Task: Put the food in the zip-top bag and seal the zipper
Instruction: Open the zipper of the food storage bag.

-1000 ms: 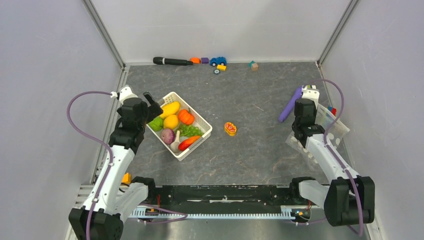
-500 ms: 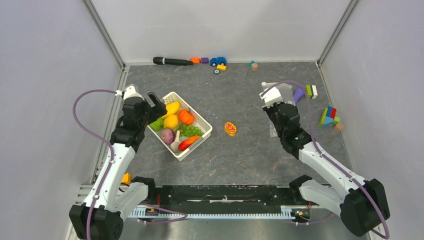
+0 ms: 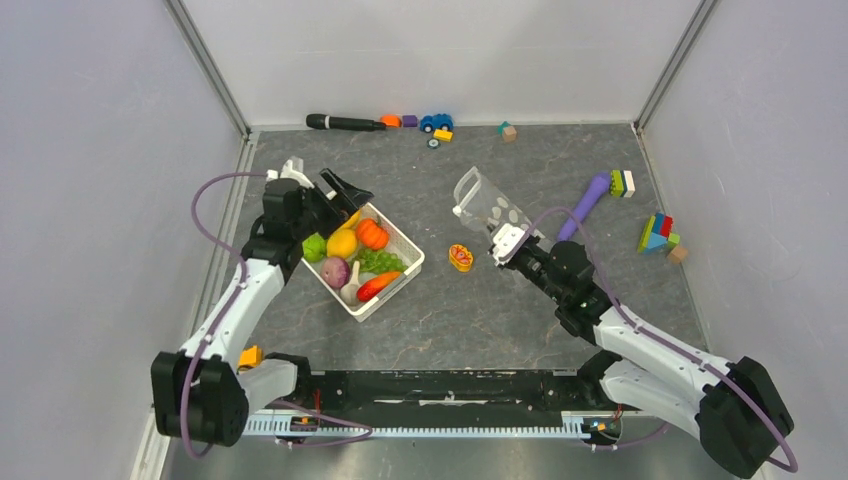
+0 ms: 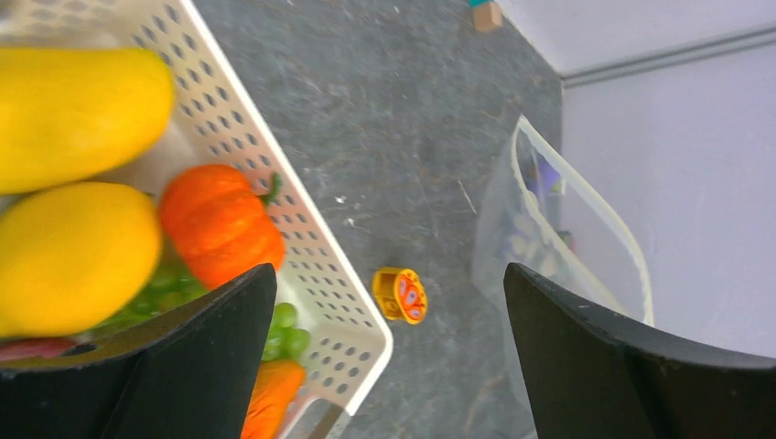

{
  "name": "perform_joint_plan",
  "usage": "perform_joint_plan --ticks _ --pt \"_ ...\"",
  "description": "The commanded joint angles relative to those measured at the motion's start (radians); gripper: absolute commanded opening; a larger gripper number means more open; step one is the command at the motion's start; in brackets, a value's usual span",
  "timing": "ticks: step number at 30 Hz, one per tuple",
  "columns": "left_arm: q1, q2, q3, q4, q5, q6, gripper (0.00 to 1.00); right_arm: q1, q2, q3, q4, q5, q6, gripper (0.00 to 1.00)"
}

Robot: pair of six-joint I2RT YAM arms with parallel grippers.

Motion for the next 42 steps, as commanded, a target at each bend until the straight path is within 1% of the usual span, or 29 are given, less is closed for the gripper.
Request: perform_joint_plan --ticks 1,5,8,12,17,18,20,22,24,27,29,30,31,32,35,39,40,42 --pt "-0.050 0.097 0.022 0.139 0.151 -0.156 1.00 0.034 -0.021 -0.050 0.191 -0.125 -0.001 0.00" --pt "-0.121 0.180 0.046 0.207 0.139 -0.209 1.00 0.064 -0.023 -0.102 0.289 -0.182 0.023 0.00" --pt "-0.149 0.248 0.065 0.251 0.140 -0.256 1.00 0.091 -0.025 -0.134 0.336 -0.220 0.029 0.00" --pt "-0.184 0.324 0.089 0.287 0.144 -0.304 1.00 0.120 -0.009 -0.164 0.366 -0.218 0.039 0.00" --pt "-0.233 0.397 0.113 0.303 0.143 -0.313 1.00 0.150 0.016 -0.199 0.421 -0.195 0.056 0.00" --pt "-0.239 0.409 0.117 0.303 0.145 -0.315 0.98 0.153 0.018 -0.205 0.429 -0.194 0.058 0.00" --pt "-0.252 0.431 0.125 0.308 0.150 -0.319 0.92 0.159 0.020 -0.211 0.443 -0.193 0.064 0.00" --pt "-0.265 0.454 0.135 0.313 0.156 -0.322 0.82 0.164 0.027 -0.220 0.465 -0.193 0.070 0.00" --pt "-0.275 0.473 0.142 0.325 0.169 -0.327 0.69 0.166 0.033 -0.227 0.485 -0.192 0.079 0.00" --pt "-0.281 0.495 0.150 0.348 0.200 -0.336 0.40 0.167 0.040 -0.233 0.494 -0.187 0.088 0.00" --pt "-0.282 0.500 0.153 0.354 0.208 -0.332 0.19 0.168 0.041 -0.240 0.498 -0.179 0.095 0.00" --pt "-0.282 0.500 0.155 0.357 0.210 -0.326 0.04 0.168 0.040 -0.244 0.498 -0.172 0.101 0.00" --pt "-0.285 0.497 0.158 0.358 0.212 -0.317 0.02 0.168 0.036 -0.249 0.497 -0.157 0.112 0.02" --pt "-0.286 0.493 0.160 0.361 0.213 -0.307 0.02 0.168 0.031 -0.250 0.488 -0.136 0.131 0.07" --pt "-0.294 0.462 0.170 0.359 0.195 -0.249 0.02 0.168 0.006 -0.227 0.394 -0.062 0.207 0.48" --pt "-0.330 0.406 0.228 0.262 0.109 -0.113 0.02 0.168 -0.045 -0.141 0.189 0.011 0.307 0.92" --pt "-0.342 0.393 0.254 0.235 0.075 -0.066 0.02 0.168 -0.061 -0.117 0.133 0.022 0.339 0.98" --pt "-0.368 0.372 0.304 0.165 -0.006 0.018 0.02 0.168 -0.091 -0.062 0.031 0.019 0.390 0.98"
